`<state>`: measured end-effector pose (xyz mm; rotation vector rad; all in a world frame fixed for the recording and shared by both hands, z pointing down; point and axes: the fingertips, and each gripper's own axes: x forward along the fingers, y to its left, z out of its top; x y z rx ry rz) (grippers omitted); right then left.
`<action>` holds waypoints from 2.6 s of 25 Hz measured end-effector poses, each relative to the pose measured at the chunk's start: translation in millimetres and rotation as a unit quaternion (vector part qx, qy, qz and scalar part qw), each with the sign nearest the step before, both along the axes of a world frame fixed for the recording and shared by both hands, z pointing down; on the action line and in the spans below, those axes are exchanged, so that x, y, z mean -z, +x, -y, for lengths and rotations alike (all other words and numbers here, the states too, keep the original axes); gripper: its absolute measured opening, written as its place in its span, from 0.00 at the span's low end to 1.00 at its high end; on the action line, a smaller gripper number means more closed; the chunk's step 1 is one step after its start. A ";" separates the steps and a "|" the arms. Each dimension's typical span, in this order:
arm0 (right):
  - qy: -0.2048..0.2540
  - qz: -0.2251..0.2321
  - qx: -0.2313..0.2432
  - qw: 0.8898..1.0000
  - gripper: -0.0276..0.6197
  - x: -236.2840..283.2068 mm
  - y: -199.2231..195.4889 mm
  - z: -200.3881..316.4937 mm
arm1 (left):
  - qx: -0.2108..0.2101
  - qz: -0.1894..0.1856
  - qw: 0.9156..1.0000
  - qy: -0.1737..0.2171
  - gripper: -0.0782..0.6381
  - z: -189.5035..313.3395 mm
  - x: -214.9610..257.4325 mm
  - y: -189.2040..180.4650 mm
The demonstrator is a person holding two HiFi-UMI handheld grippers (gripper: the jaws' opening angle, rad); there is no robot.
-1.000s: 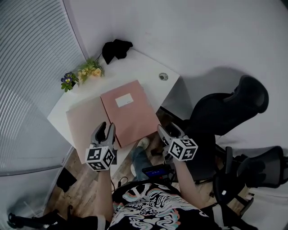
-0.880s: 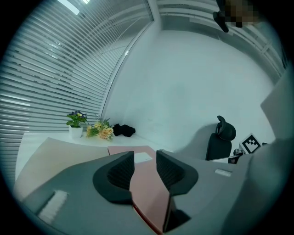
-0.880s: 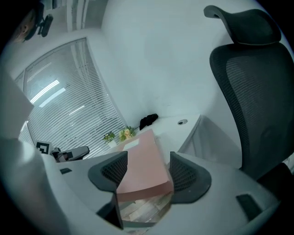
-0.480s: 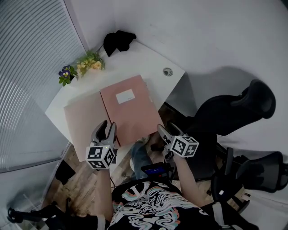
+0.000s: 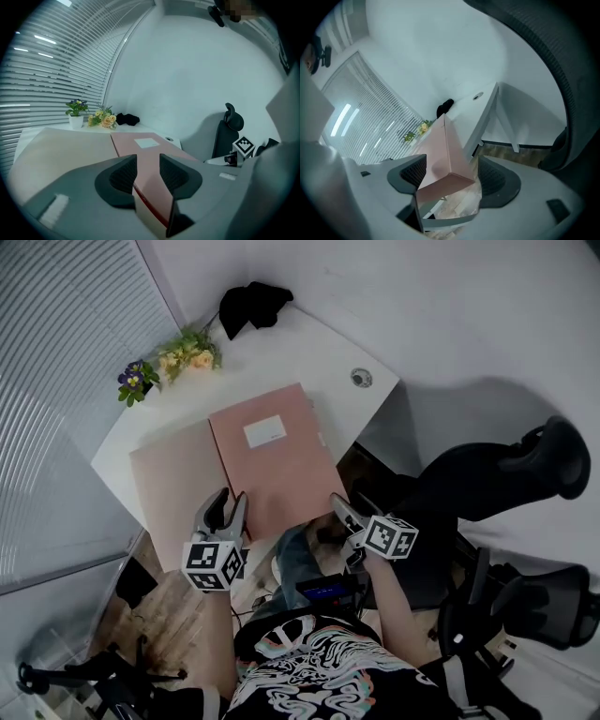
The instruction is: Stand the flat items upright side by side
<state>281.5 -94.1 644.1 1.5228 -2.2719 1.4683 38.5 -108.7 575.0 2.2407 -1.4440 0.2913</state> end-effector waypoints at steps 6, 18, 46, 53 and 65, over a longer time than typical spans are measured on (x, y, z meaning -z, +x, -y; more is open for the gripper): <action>-0.018 0.091 -0.017 0.996 0.56 -6.9 -7.9 3.2 | 0.001 0.004 1.000 -0.006 0.30 -0.8 -7.1 -0.3; -0.045 0.159 -0.030 0.986 0.66 -26.4 -11.9 4.0 | -0.010 0.010 1.000 -0.007 0.30 0.3 -7.4 4.3; -0.036 0.321 -0.015 0.946 0.53 -23.4 -24.8 4.8 | -0.018 -0.005 1.000 0.000 0.29 5.0 -5.0 4.9; -0.027 0.316 -0.025 0.948 0.53 -21.2 -24.0 4.7 | -0.020 -0.004 1.000 -0.003 0.29 5.4 -5.2 5.8; -0.022 0.302 -0.048 0.952 0.52 -10.5 -20.0 6.5 | -0.025 -0.003 1.000 -0.004 0.24 3.2 -5.1 8.4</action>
